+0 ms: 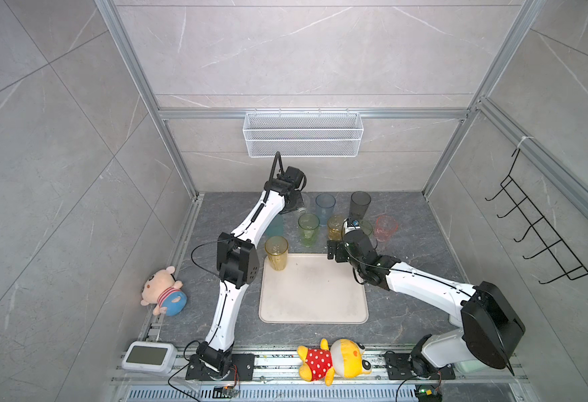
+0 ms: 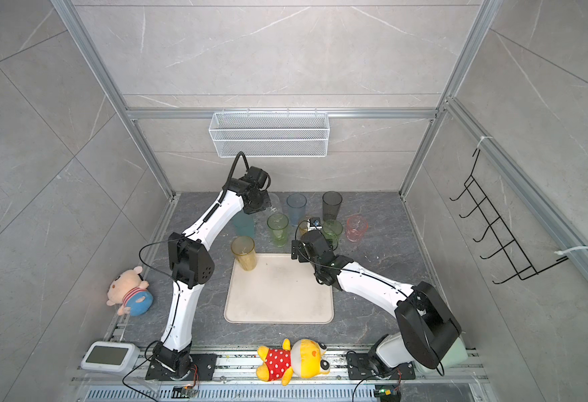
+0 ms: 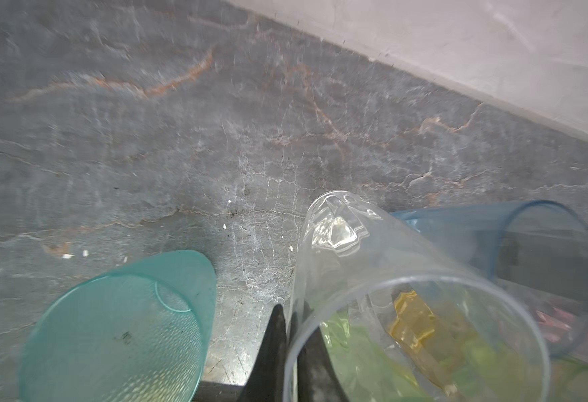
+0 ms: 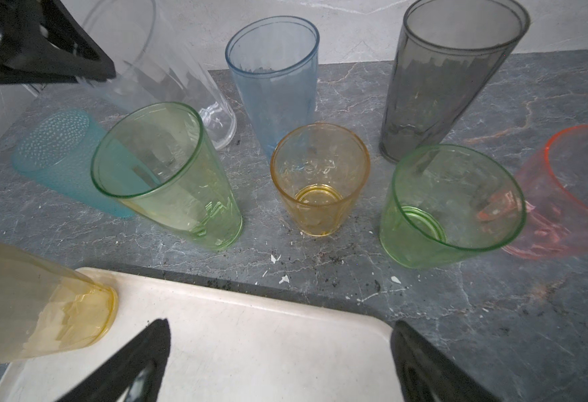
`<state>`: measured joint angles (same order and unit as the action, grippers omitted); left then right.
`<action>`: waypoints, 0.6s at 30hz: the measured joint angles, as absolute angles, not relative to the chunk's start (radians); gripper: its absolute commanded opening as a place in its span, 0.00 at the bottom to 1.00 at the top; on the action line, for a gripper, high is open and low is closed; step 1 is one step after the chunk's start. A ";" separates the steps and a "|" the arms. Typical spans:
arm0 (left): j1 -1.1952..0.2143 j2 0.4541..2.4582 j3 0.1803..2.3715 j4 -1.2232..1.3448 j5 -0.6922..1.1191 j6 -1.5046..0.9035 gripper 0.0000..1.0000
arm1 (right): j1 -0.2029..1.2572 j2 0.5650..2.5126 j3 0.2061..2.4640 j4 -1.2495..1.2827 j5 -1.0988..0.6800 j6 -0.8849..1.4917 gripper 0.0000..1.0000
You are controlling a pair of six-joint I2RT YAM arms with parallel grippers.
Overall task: Place the glasses into the tray
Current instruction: Pick up the glass from the top-center of the table.
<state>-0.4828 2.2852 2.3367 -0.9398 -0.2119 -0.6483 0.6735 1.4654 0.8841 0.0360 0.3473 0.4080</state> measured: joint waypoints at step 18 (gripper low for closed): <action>-0.517 2.089 2.333 -1.080 -0.252 -0.567 0.00 | 0.673 1.465 0.885 0.033 0.347 0.408 0.99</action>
